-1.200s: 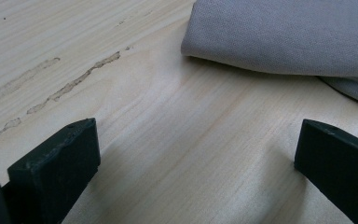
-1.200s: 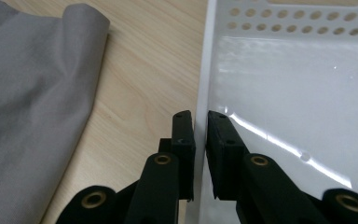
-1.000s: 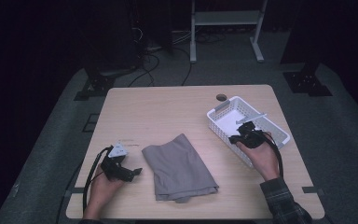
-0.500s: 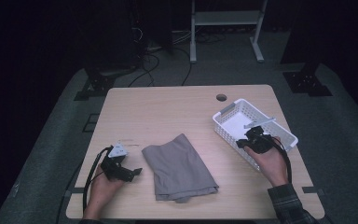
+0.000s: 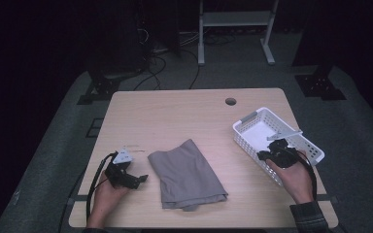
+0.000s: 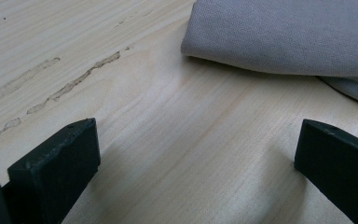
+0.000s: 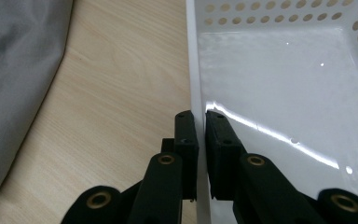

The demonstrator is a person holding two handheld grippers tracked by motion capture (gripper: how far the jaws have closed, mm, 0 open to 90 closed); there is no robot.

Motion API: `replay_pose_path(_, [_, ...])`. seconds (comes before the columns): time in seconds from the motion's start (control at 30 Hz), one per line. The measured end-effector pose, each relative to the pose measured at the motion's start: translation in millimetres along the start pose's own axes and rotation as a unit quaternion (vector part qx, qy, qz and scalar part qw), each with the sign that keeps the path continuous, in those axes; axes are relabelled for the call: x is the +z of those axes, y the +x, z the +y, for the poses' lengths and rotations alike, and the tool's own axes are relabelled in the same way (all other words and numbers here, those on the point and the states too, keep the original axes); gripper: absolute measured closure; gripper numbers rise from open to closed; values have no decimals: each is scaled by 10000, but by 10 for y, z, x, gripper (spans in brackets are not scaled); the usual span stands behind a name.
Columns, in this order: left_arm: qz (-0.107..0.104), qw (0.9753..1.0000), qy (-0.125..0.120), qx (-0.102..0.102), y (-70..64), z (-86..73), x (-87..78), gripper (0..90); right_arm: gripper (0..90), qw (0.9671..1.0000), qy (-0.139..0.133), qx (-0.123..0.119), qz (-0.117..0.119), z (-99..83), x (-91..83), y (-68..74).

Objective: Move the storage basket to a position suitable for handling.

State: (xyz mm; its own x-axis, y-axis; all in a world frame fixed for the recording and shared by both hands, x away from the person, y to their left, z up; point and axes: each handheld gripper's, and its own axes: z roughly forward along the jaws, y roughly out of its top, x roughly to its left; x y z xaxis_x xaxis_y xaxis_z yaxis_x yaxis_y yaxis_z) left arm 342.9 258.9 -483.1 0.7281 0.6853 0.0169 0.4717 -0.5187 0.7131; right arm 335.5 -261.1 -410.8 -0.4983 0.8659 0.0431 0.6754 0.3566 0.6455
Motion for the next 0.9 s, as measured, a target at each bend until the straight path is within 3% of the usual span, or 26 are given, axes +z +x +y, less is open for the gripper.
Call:
replay_pose_path(0.2, [0, 10000, 0, 1, 0, 0, 0, 0, 806, 10000, -34, -5, 17, 7, 17, 2])
replay_pose_path(0.4, [0, 10000, 0, 2, 0, 0, 0, 0, 617, 9997, -178, 98, 152, 36, 4, -6])
replay_pose_path(0.57, [0, 10000, 1, 6, 1, 0, 0, 0, 459, 9994, -335, 44, 82, 77, -14, 27])
replay_pose_path(0.67, [-3, 10000, 1, 2, 1, 0, 0, 0, 382, 9990, -421, 36, 166, 92, -36, 63])
replay_pose_path(0.9, [-1, 10000, -1, -6, -1, 0, 0, 0, 291, 9986, -455, -93, 271, 137, -42, 187])
